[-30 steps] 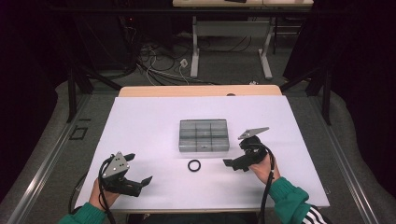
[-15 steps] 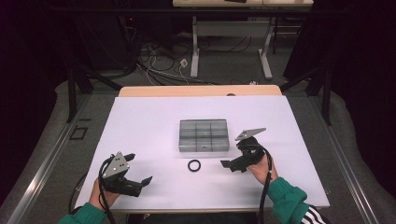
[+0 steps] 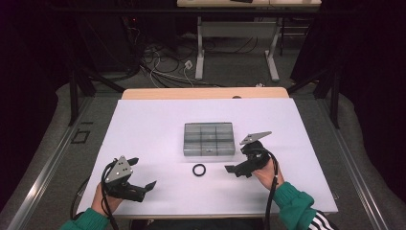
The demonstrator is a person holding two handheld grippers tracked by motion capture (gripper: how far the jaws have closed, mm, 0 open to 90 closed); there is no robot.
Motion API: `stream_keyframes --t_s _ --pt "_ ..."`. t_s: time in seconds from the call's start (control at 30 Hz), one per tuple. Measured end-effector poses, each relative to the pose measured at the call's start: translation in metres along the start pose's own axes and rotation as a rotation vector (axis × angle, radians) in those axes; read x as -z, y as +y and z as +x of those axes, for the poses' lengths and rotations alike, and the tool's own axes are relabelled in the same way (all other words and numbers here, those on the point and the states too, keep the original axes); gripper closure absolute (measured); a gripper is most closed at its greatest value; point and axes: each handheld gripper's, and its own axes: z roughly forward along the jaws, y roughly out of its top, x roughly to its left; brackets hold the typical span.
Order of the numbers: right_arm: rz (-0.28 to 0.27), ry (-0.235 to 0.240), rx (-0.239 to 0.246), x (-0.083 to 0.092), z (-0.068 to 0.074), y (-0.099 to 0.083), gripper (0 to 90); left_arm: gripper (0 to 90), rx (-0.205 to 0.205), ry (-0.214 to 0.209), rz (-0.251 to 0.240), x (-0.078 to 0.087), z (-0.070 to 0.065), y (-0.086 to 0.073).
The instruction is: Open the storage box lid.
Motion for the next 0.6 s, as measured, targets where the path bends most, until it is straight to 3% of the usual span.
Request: stream_keyframes --t_s 0.6 --pt "0.017 0.028 0.016 -0.004 0.011 0.003 0.0 0.0 -0.005 0.007 -0.006 0.001 -0.001 0.0"
